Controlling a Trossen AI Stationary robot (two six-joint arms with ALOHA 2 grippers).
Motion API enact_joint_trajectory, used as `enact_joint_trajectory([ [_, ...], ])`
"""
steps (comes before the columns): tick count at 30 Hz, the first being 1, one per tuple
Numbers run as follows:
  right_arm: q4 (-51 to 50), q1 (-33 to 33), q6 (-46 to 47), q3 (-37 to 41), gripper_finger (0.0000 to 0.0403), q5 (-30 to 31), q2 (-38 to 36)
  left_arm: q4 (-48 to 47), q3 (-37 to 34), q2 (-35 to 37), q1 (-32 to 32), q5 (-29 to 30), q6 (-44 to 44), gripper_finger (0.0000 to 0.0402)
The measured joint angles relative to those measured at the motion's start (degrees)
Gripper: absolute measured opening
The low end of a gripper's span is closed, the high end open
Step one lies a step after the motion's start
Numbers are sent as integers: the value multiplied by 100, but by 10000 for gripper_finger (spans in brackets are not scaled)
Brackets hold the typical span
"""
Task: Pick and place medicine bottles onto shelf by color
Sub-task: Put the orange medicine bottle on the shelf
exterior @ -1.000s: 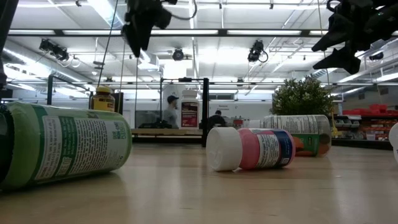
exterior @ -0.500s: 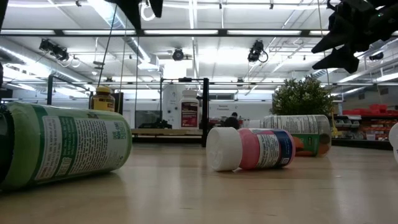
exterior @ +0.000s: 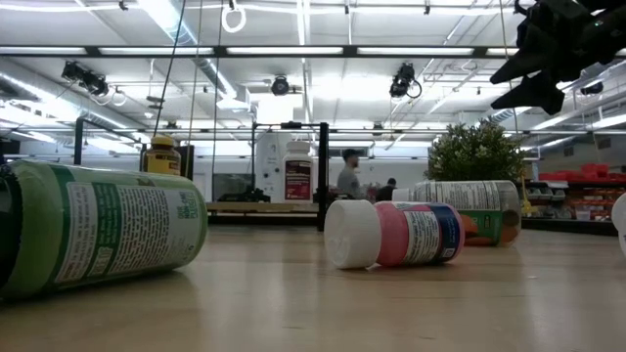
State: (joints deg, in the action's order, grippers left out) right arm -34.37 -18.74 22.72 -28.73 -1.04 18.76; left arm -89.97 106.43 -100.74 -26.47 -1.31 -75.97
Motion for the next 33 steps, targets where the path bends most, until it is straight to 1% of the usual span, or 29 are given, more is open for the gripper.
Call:
enact_joint_trajectory([
  [5,4,-2,-40,0,274,7,-2,-12,3,-116,-551,-100,74,302],
  [9,4,0,-36,0,274,4,0,1,2,-285,-927,-122,333,300],
  [12,3,0,-31,0,274,2,-2,0,2,-468,-1184,-279,489,294],
  [15,4,0,-22,0,274,2,-2,-2,2,-660,-1450,-478,473,286],
  [18,4,0,-27,0,274,4,0,-5,2,-797,-1779,-557,362,278],
  [26,55,0,-39,0,274,11,0,-3,2,-888,-2758,-578,-739,240],
  [30,189,0,23,0,274,11,0,-1,2,-871,-3228,-604,-1525,221],
  [33,223,0,123,0,274,11,0,213,2,-849,-3490,-604,-2187,218],
])
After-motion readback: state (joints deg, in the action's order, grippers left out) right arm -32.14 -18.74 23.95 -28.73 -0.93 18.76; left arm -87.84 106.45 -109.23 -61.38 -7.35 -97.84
